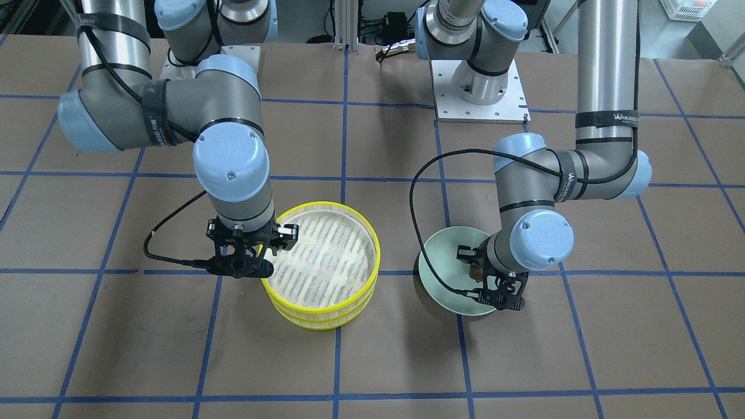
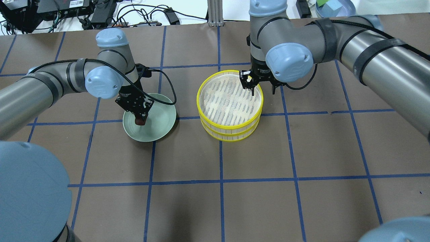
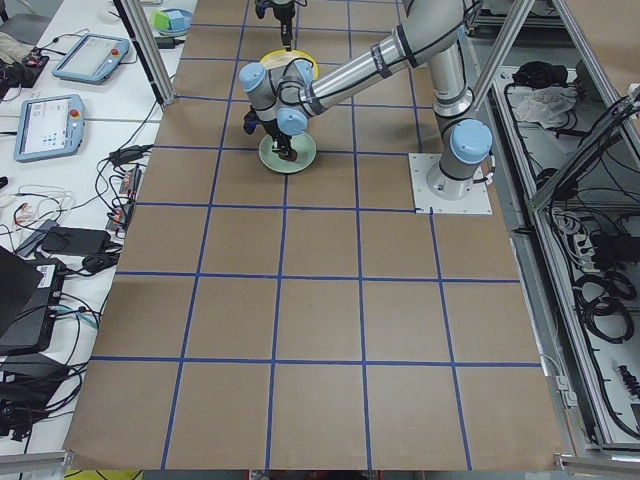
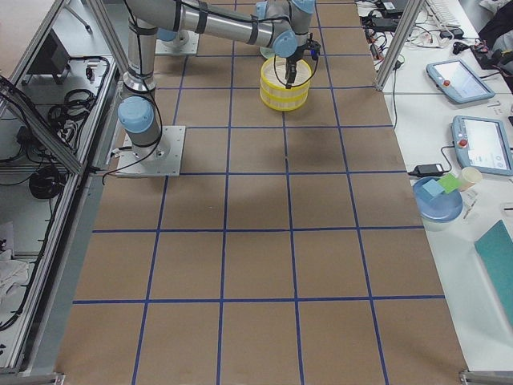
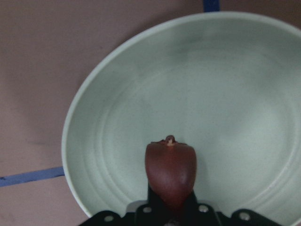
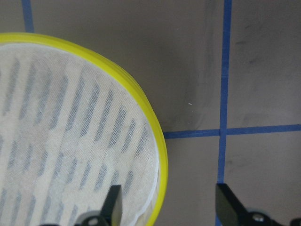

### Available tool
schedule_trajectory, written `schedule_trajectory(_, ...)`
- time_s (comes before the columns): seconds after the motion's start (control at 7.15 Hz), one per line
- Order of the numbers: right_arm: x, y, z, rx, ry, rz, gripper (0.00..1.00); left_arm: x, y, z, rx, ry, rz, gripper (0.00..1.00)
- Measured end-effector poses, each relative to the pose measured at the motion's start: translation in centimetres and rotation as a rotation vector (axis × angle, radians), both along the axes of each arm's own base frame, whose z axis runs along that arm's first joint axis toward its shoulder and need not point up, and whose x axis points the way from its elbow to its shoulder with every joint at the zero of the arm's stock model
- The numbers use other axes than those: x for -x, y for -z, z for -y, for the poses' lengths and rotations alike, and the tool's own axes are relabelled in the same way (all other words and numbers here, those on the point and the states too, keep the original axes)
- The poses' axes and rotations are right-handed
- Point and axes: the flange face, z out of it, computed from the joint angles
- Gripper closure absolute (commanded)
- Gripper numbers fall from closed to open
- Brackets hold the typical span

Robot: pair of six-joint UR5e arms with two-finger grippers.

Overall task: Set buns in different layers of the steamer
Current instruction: 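Grasp and lift the brown bun with left gripper while right gripper opens and rises, then move the brown bun with left gripper onto the top tier and release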

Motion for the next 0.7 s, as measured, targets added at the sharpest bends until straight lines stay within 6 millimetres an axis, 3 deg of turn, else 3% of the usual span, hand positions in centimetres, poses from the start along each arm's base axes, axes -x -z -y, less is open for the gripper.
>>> schedule_trajectory(0.14, 0.5, -4.5, -2.1, 0.033, 0.001, 0.009, 0.0, 0.2, -1.9, 0.4, 0.027, -0.003, -0.01, 1.0)
schedule_trajectory(0.42, 1.8, -13.1, -7.7, 0.097, 0.005, 0.03, 0.0, 2.4, -7.9, 0.4, 0.095, 0.012, -0.041, 1.0)
schedule_trajectory(0.56, 2.3, -15.8, -10.5, 0.1, 0.006, 0.033, 0.0, 4.7, -10.8, -0.3, 0.14, 0.004, -0.049, 1.0)
schedule_trajectory(0.7, 2.6, -17.2, -11.9, 0.103, 0.004, 0.034, 0.0, 7.5, -12.7, -1.1, 0.18, -0.042, -0.057, 1.0)
